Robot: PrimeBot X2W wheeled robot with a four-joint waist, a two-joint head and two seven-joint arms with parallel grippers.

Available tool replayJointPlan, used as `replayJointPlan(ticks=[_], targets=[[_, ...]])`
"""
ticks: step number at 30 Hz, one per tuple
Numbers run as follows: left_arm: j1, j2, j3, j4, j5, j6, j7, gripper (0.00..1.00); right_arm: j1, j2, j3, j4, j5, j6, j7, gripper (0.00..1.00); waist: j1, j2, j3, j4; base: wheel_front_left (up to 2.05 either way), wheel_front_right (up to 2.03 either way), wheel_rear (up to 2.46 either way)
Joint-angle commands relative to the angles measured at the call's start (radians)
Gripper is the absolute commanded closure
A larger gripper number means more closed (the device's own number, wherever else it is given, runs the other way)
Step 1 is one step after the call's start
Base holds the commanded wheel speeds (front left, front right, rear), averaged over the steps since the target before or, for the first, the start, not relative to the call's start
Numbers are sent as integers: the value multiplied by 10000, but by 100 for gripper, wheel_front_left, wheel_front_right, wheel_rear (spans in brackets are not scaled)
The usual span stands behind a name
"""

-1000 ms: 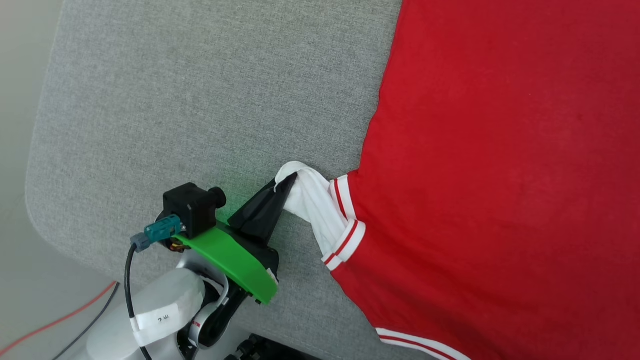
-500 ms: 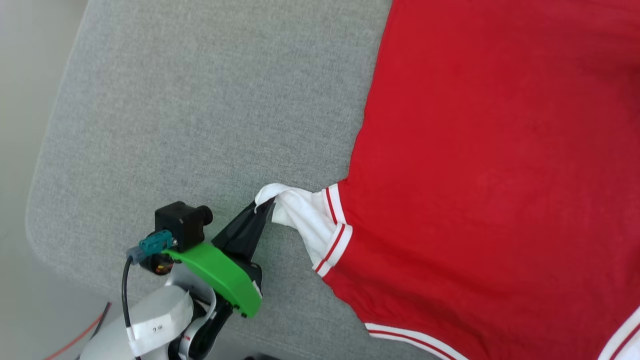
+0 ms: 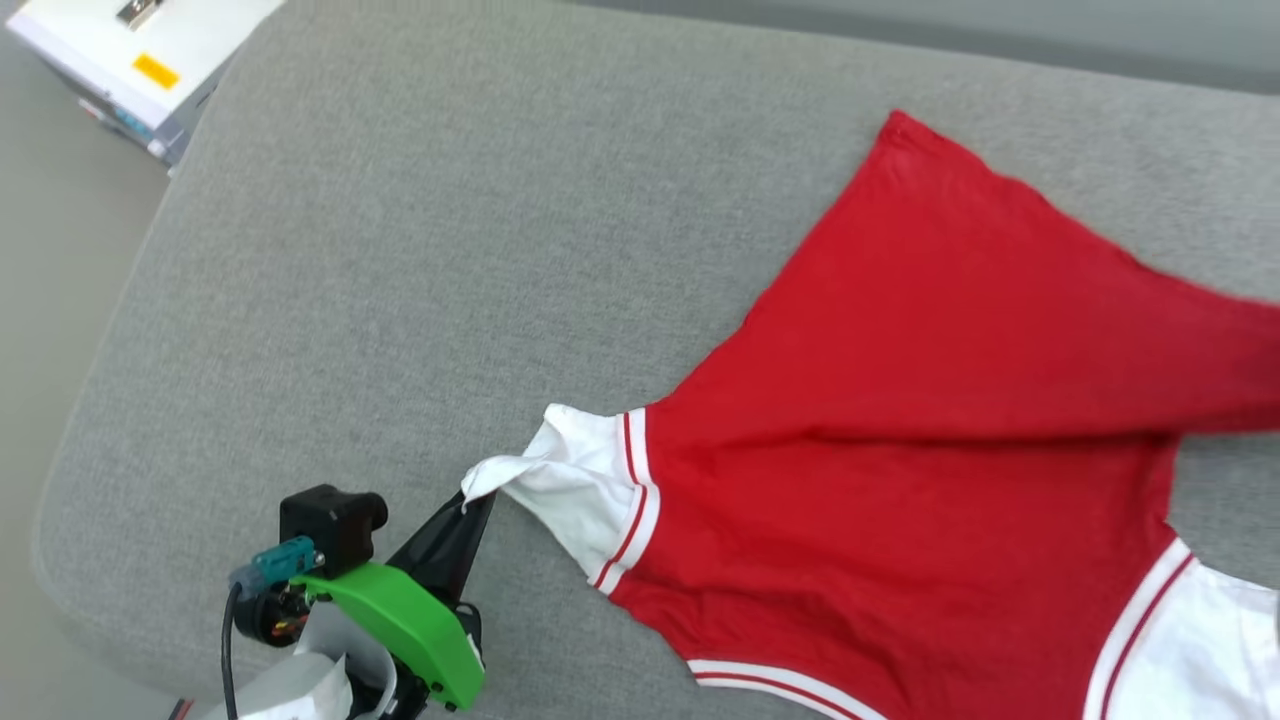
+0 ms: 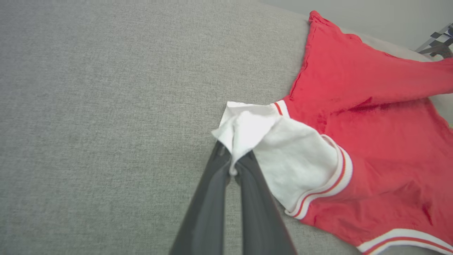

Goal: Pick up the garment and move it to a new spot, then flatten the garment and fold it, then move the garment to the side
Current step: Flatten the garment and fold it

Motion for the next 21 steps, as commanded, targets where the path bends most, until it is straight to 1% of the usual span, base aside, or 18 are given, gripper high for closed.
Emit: replayJointPlan(ticks=[1, 5, 9, 11, 13, 16, 18, 21], targets=[[183, 88, 20, -80, -174, 85, 4, 100, 528, -79, -135, -130, 155, -4, -147, 100, 1, 41, -745, -632, 0, 0, 0], [399, 283, 35, -208, -226, 237, 59, 100, 2264, -53, -580, -430, 386, -4, -432, 100, 1, 41, -923, -828, 0, 0, 0], [529, 351, 63, -321, -266, 362, 63, 100, 4049, 315, -1135, -443, 464, -4, -699, 100, 1, 41, -1009, -944, 0, 0, 0], [570, 383, 72, -365, -265, 420, 62, 100, 4844, 602, -1396, -432, 420, -4, -813, 100, 1, 41, -1014, -990, 0, 0, 0], [573, 398, 65, -416, -255, 456, 78, 100, 5615, 1036, -1727, -389, 330, -4, -995, 100, 1, 41, -974, -994, 0, 0, 0], [515, 382, 37, -443, -218, 476, 119, 100, 6583, 1669, -1890, -318, 181, -4, -1167, 100, 1, 41, -910, -947, 0, 0, 0], [489, 369, 27, -442, -205, 497, 135, 100, 7008, 2077, -1961, -297, 131, -4, -1268, 100, 1, 41, -879, -945, 0, 0, 0], [505, 390, 30, -438, -205, 542, 145, 100, 7243, 2459, -2160, -389, 29, -4, -1390, 100, 1, 41, -875, -1024, 0, 0, 0]])
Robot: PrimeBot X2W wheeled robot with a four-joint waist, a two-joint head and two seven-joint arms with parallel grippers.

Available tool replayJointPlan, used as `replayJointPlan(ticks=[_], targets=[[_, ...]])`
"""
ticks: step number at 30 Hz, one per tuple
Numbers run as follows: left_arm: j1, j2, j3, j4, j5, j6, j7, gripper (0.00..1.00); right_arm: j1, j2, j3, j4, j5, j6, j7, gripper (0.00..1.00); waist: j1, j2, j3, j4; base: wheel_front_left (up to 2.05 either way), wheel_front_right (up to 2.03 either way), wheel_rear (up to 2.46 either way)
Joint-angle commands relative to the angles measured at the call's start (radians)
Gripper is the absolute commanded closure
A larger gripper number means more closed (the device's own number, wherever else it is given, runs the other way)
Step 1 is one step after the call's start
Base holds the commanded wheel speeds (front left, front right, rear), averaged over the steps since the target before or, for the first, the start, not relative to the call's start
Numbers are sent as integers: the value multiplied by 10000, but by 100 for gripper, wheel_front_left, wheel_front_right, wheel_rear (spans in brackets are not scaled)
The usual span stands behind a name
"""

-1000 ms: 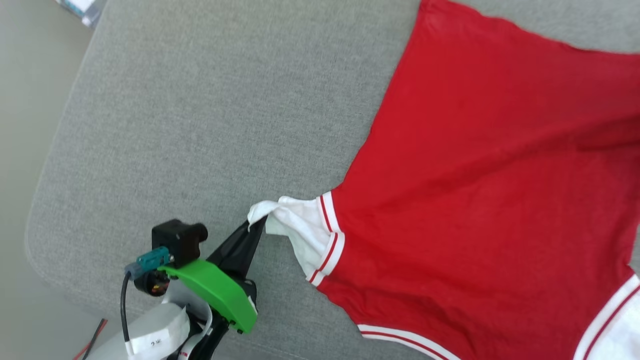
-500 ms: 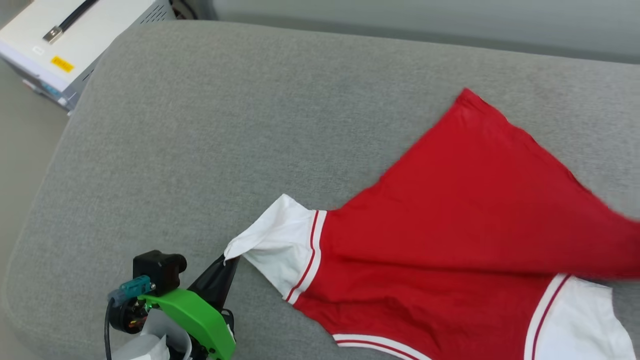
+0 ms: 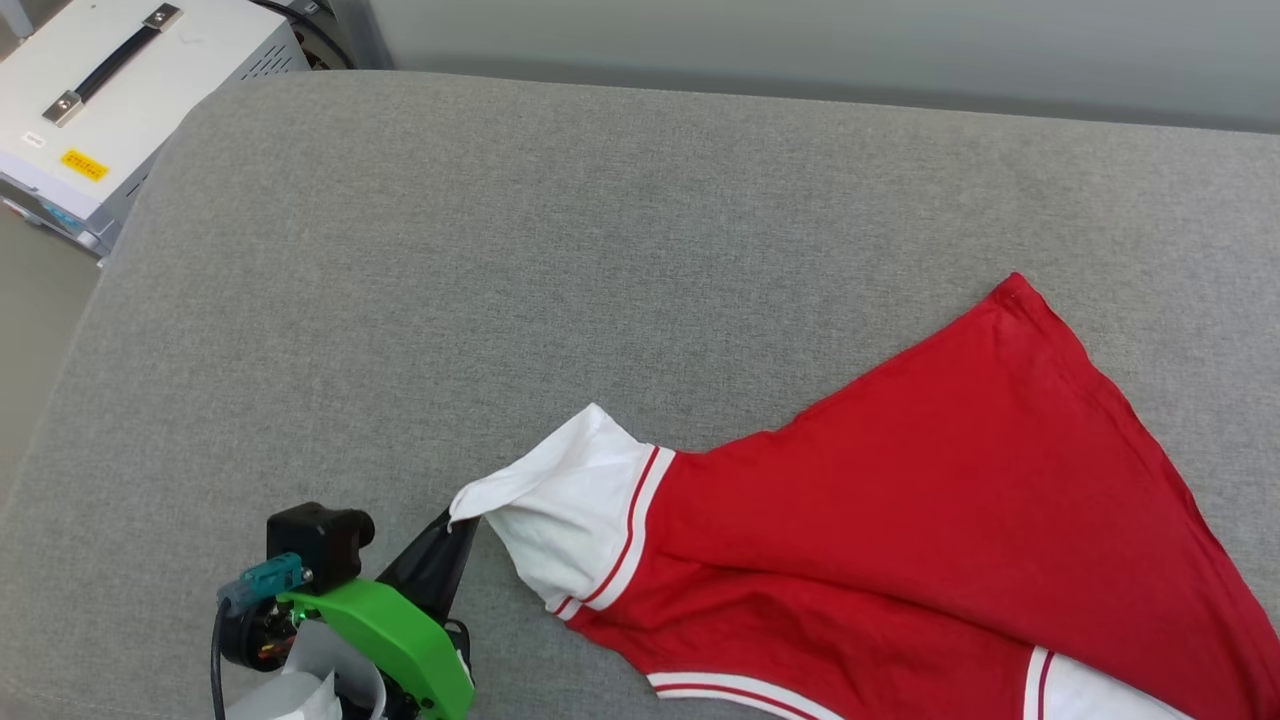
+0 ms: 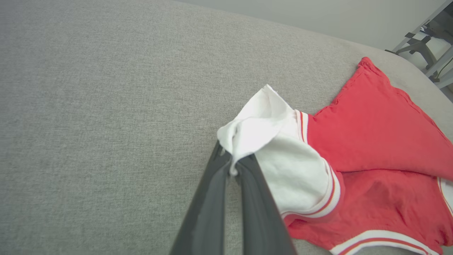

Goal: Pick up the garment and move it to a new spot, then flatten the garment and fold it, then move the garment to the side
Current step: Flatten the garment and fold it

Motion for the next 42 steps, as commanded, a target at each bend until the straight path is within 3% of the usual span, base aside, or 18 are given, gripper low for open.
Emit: replayJointPlan(ticks=[1, 2, 3, 11, 15, 19, 23, 31, 42], targets=[[109, 64, 1, 2, 69, 59, 12, 100, 208, 303, 2, 26, -131, -4, -97, 100, 1, 41, -15, -55, 0, 0, 0], [112, 74, -8, -2, 77, 74, 22, 100, 162, 390, -205, -26, -197, -4, -179, 58, 1, 41, -33, -78, 0, 0, 0], [109, 80, -16, -7, 86, 85, 34, 100, 104, 442, -378, -93, -250, -4, -234, 0, 1, 41, -48, -93, 0, 0, 0], [70, 81, -85, -192, 193, 220, 98, 100, -894, 377, -2348, -1705, -794, -4, -691, 0, 1, 41, -115, -2, 0, 0, 0], [-66, -3, -121, -305, 303, 268, 113, 100, -1593, 58, -3148, -2736, -875, -4, -282, 0, 1, 41, 31, 235, 0, 0, 0], [-288, -175, -180, -378, 421, 242, 128, 100, -2605, -350, -3297, -3288, -923, -4, 425, 0, 1, 41, 319, 508, 0, 0, 0], [-540, -356, -207, -380, 543, 178, 106, 100, -4011, -720, -2646, -3180, -1018, -4, 1283, 0, 1, 41, 655, 746, 0, 0, 0], [-1259, -890, -348, -232, 905, -92, 49, 100, -7286, -888, 78, -1808, -1583, -4, 3163, 0, 1, 41, 1534, 1397, 0, 0, 0], [-1839, -1408, -279, 109, 1172, -435, -112, 100, -9324, -158, 2332, 452, -1865, -4, 2947, 0, 1, 41, 2498, 1837, 0, 0, 0]])
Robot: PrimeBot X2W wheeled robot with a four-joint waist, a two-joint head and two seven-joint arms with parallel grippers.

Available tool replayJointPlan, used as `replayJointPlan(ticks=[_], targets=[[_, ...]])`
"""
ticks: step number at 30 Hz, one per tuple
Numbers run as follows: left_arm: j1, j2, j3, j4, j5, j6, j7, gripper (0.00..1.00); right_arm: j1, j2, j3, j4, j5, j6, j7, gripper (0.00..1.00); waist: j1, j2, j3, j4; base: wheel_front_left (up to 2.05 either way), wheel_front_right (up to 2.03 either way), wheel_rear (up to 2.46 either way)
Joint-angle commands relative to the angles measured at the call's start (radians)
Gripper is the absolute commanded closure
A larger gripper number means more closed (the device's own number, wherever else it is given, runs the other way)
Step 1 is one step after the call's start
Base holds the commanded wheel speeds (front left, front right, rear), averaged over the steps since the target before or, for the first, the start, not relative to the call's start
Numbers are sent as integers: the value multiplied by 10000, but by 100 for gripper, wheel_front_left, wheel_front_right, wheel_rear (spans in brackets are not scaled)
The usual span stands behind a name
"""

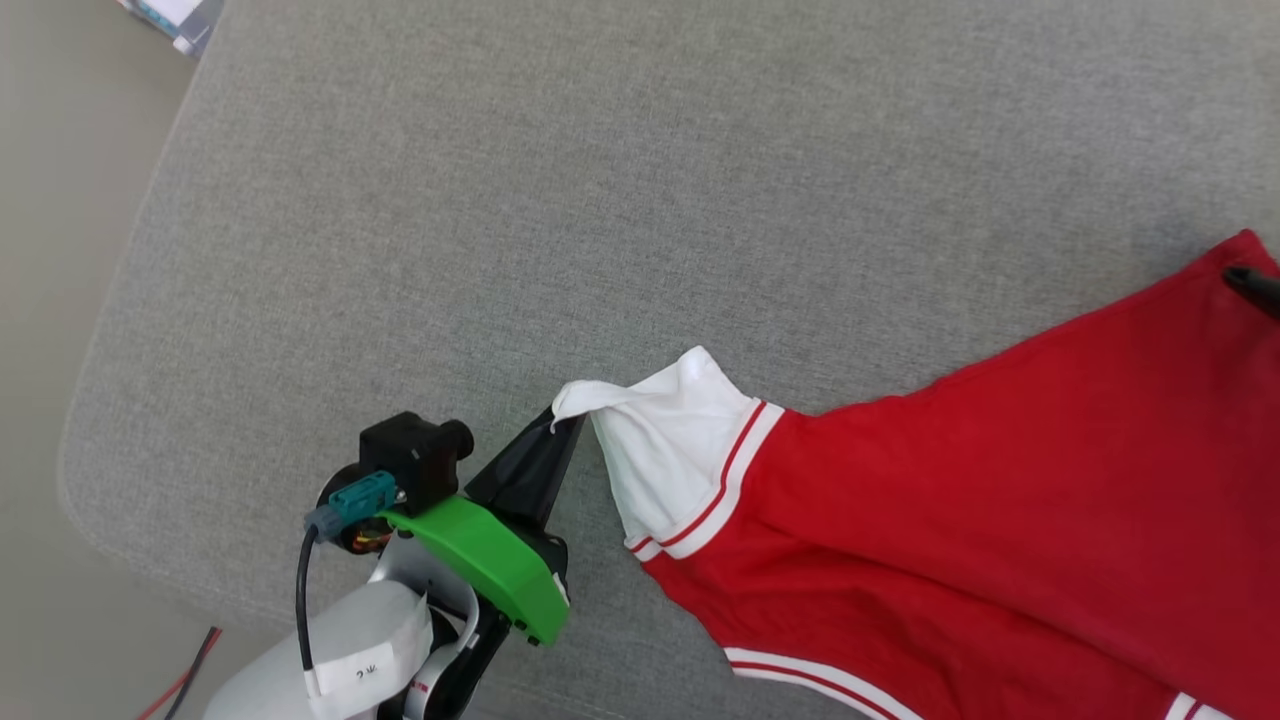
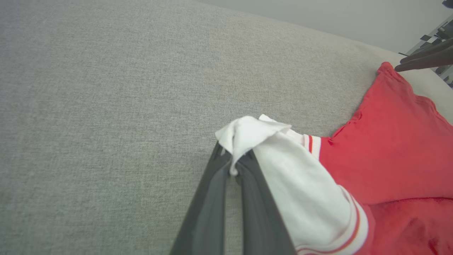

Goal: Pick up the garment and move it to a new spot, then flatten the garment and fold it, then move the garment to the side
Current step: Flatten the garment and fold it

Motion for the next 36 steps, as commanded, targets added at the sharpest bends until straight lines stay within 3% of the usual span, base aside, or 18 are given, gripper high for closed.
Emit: replayJointPlan(ticks=[1, 8, 9, 10, 19, 27, 36], targets=[[-225, -84, 40, 88, 92, -84, -72, 100, -141, 89, 179, 264, -58, -4, -200, 0, 0, 40, 366, 221, 0, 0, 0], [-390, -337, 92, 430, 196, -288, -140, 100, 466, 85, 1452, 1464, 199, -4, -463, 0, 0, 40, 517, 285, 0, 0, 0], [-376, -362, 132, 554, 205, -353, -159, 100, 535, 102, 1670, 1617, 412, -4, -687, 18, 0, 40, 479, 203, 0, 0, 0], [-368, -361, 146, 599, 206, -378, -164, 100, 483, 98, 1741, 1627, 405, -4, -855, 100, 0, 40, 456, 166, 0, 0, 0], [-405, -145, 333, 718, 312, -439, -192, 100, -502, 418, 1599, 1745, 470, -4, -3084, 100, 0, 40, -328, -260, 0, 0, 0], [-694, 510, 804, 34, 439, -103, -113, 100, -648, 252, 1603, 1357, 833, -4, -4693, 100, 0, 40, -1621, -852, 0, 0, 0], [-2206, 1207, 1530, -718, 818, 195, 378, 100, -714, 366, 1051, 544, 655, -4, -6137, 100, 0, 40, -2443, -1606, 0, 0, 0]])
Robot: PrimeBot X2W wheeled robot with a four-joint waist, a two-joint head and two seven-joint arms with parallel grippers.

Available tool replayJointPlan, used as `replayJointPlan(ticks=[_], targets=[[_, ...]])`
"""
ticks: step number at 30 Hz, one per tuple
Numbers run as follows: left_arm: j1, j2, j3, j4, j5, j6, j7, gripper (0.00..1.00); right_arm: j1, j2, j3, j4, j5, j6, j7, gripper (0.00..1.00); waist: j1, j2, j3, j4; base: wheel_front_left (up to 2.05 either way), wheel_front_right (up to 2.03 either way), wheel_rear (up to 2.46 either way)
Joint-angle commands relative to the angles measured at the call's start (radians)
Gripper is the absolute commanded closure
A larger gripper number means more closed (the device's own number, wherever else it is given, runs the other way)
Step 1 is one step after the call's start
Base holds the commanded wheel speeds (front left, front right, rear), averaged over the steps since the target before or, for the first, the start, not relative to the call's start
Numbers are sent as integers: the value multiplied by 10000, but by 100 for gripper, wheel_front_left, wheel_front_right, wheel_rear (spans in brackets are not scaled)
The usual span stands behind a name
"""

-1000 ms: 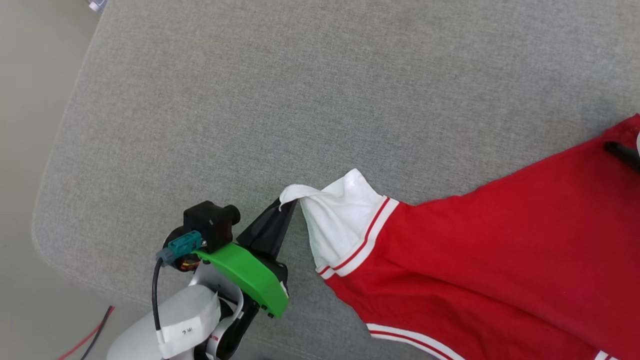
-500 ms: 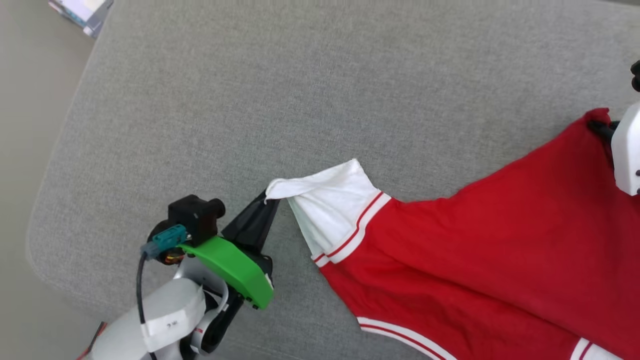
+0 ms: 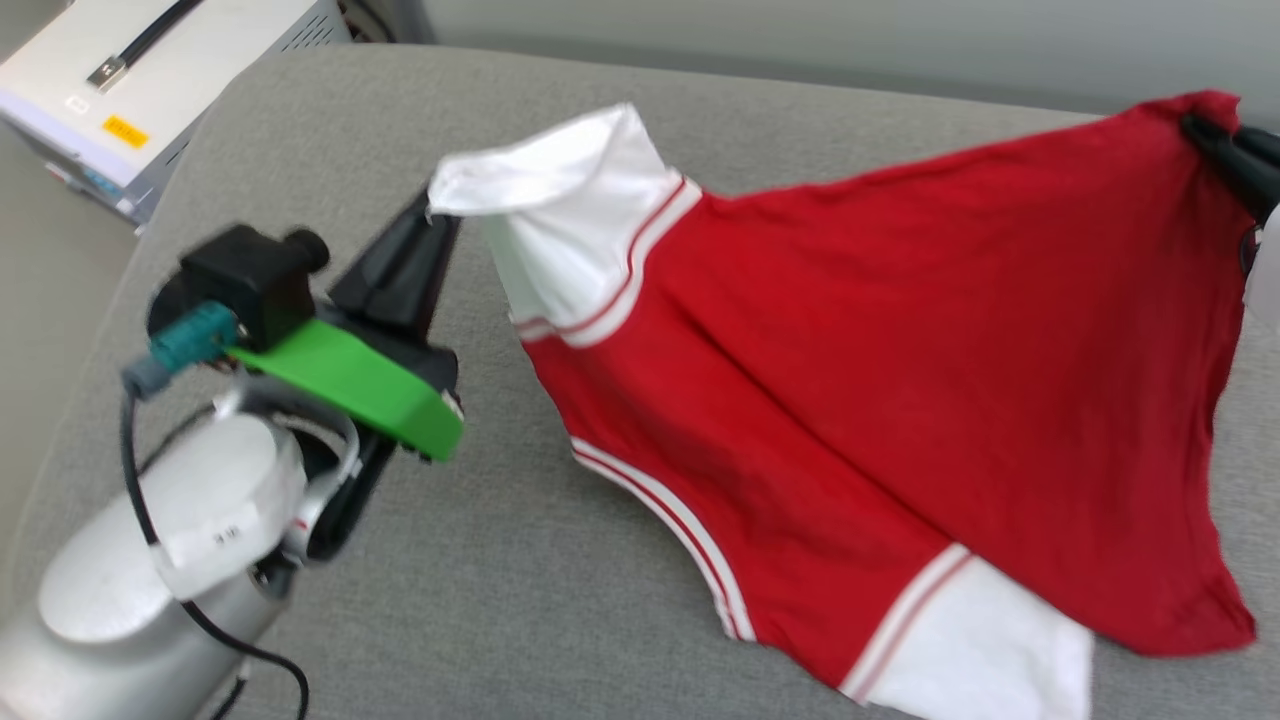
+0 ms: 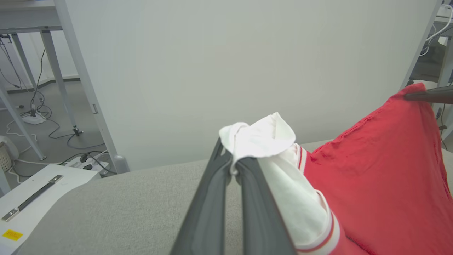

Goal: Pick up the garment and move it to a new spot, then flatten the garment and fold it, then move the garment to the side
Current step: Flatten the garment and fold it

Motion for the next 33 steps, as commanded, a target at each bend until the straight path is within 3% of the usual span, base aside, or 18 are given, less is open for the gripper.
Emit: replayJointPlan(ticks=[1, 9, 18, 26, 33], targets=[[-417, 104, 132, -60, 122, 79, 64, 100, -235, 32, -100, -125, -129, -7, -147, 100, 0, 40, -490, -512, 0, 0, 0], [-2302, 191, 403, 27, 531, -112, 685, 100, -450, 464, -957, -733, -621, -7, -511, 100, 0, 40, -464, -910, 0, 0, 0], [-4560, -310, 535, 735, 880, -526, 1098, 100, -1477, 943, -1805, -1059, -1457, -7, -569, 100, 0, 40, 642, -1164, 0, 0, 0], [-7630, -878, 864, 2260, 1292, -1112, 1310, 100, -4226, 1288, -1810, -240, -2513, -7, -579, 100, 0, 40, 2129, -1382, 0, 0, 0], [-10350, -1306, 1020, 4019, 1732, -1731, 1261, 100, -7269, 1589, -1098, 1266, -3282, -7, -988, 100, 0, 40, 3014, -1508, 0, 0, 0]])
